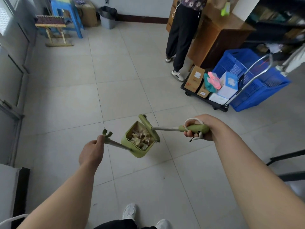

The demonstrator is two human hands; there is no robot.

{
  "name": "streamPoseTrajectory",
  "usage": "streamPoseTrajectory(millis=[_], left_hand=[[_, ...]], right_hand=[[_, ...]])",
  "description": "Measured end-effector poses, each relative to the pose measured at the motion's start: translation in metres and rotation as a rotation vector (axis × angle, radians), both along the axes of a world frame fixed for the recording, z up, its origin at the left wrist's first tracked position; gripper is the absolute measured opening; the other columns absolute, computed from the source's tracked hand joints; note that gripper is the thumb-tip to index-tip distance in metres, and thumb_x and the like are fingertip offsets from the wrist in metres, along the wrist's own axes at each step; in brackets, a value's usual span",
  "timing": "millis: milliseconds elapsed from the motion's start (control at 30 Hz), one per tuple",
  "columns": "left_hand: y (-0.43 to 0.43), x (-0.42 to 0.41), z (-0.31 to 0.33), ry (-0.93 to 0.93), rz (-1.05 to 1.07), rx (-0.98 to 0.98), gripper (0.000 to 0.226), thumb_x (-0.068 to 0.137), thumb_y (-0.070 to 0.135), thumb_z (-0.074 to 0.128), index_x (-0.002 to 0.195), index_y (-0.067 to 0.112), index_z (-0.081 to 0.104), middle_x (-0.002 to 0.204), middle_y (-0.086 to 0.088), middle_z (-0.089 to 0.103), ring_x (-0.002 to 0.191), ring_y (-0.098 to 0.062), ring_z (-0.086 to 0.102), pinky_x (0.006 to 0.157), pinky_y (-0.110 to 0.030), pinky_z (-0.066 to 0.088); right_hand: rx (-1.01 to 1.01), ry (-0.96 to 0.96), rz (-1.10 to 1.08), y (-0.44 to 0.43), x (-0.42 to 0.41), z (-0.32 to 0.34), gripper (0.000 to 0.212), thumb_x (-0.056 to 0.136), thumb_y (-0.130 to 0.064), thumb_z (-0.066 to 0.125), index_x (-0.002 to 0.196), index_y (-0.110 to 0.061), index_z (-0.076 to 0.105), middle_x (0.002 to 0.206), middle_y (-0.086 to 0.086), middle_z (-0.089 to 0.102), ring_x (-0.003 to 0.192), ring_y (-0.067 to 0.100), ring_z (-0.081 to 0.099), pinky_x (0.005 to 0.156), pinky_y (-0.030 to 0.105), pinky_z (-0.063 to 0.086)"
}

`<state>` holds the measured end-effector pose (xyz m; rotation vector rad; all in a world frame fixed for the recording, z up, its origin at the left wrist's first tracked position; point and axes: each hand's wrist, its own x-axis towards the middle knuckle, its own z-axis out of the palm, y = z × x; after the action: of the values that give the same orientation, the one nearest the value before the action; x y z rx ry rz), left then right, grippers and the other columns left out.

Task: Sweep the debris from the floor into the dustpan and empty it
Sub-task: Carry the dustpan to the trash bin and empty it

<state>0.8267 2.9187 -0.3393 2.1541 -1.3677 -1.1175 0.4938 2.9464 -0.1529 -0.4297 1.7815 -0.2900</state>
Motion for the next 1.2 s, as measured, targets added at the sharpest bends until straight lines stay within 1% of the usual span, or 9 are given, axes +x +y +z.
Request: streamPoseTrajectory(millis=[433, 600, 700, 800, 900, 967, 1033, 1167, 1200], left_hand=[[-0.055, -0.037, 0.047, 0.044, 0.012, -0.084, 0.054, 0.078, 0.059, 0.028, 0.07, 0.011, 0.05, 0.066, -0.007, 0.048, 0.058, -0.028, 0.043, 0.058, -0.035, 0.032], [-0.083, -0.051, 0.063, 0.054, 0.023, -0.121, 0.062, 0.077, 0.062, 0.027, 0.076, 0.007, 0.057, 0.065, -0.006, 0.049, 0.057, -0.027, 0.044, 0.058, -0.034, 0.033], [-0.103, -0.062, 0.071, 0.068, 0.037, -0.137, 0.06, 0.078, 0.062, 0.03, 0.075, 0.008, 0.056, 0.065, -0.005, 0.047, 0.057, -0.027, 0.043, 0.059, -0.035, 0.033], [-0.128, -0.073, 0.075, 0.051, 0.044, -0.152, 0.068, 0.082, 0.061, 0.031, 0.085, 0.0, 0.061, 0.066, -0.006, 0.049, 0.058, -0.027, 0.045, 0.059, -0.034, 0.034], [-0.154, -0.087, 0.079, 0.02, 0.048, -0.167, 0.07, 0.084, 0.06, 0.03, 0.091, -0.001, 0.063, 0.064, -0.006, 0.048, 0.054, -0.027, 0.045, 0.057, -0.033, 0.034], [-0.175, -0.096, 0.08, 0.006, 0.056, -0.176, 0.071, 0.085, 0.06, 0.029, 0.093, -0.002, 0.063, 0.064, -0.006, 0.048, 0.055, -0.027, 0.045, 0.057, -0.033, 0.034], [-0.197, -0.105, 0.081, -0.01, 0.071, -0.182, 0.072, 0.085, 0.06, 0.029, 0.095, -0.002, 0.064, 0.066, -0.007, 0.049, 0.058, -0.027, 0.046, 0.058, -0.034, 0.035], [-0.247, -0.122, 0.084, -0.04, 0.114, -0.191, 0.074, 0.084, 0.062, 0.027, 0.096, -0.001, 0.065, 0.065, -0.007, 0.049, 0.057, -0.027, 0.047, 0.058, -0.034, 0.035], [-0.26, -0.127, 0.085, -0.043, 0.128, -0.194, 0.075, 0.083, 0.063, 0.027, 0.095, -0.001, 0.065, 0.064, -0.007, 0.049, 0.056, -0.027, 0.047, 0.058, -0.033, 0.036]], right_hand=[[-0.137, 0.033, -0.1, -0.017, -0.023, 0.057, 0.016, 0.095, -0.01, 0.045, 0.084, -0.001, 0.052, 0.07, 0.011, 0.054, 0.03, 0.008, 0.051, 0.026, 0.01, 0.031], [-0.154, 0.038, -0.101, -0.038, -0.031, 0.064, 0.015, 0.095, -0.01, 0.043, 0.085, -0.003, 0.052, 0.07, 0.009, 0.053, 0.034, 0.007, 0.051, 0.028, 0.01, 0.031], [-0.226, 0.043, -0.14, -0.058, -0.038, 0.064, 0.011, 0.094, -0.006, 0.045, 0.086, -0.005, 0.053, 0.071, 0.013, 0.054, 0.044, 0.01, 0.052, 0.03, 0.012, 0.032], [-0.288, 0.068, -0.117, -0.084, -0.049, 0.059, 0.01, 0.092, -0.001, 0.045, 0.092, -0.008, 0.052, 0.074, 0.014, 0.054, 0.056, 0.012, 0.051, 0.036, 0.012, 0.033], [-0.265, 0.061, -0.07, -0.119, -0.061, 0.061, 0.012, 0.093, -0.002, 0.044, 0.091, -0.011, 0.052, 0.073, 0.012, 0.053, 0.058, 0.011, 0.05, 0.043, 0.012, 0.033], [-0.256, 0.06, -0.051, -0.145, -0.07, 0.063, 0.013, 0.093, -0.003, 0.043, 0.092, -0.013, 0.051, 0.071, 0.011, 0.052, 0.058, 0.011, 0.048, 0.039, 0.012, 0.032], [-0.285, 0.078, -0.024, -0.176, -0.081, 0.064, 0.016, 0.093, 0.0, 0.04, 0.099, -0.014, 0.046, 0.071, 0.012, 0.051, 0.058, 0.012, 0.048, 0.033, 0.011, 0.03], [-0.305, 0.065, 0.015, -0.241, -0.105, 0.069, 0.016, 0.091, 0.002, 0.039, 0.096, -0.011, 0.047, 0.062, 0.012, 0.058, 0.057, 0.013, 0.049, 0.031, 0.01, 0.03], [-0.321, 0.073, 0.023, -0.259, -0.111, 0.069, 0.018, 0.091, 0.002, 0.039, 0.099, -0.013, 0.046, 0.063, 0.012, 0.058, 0.056, 0.013, 0.049, 0.031, 0.01, 0.031]])
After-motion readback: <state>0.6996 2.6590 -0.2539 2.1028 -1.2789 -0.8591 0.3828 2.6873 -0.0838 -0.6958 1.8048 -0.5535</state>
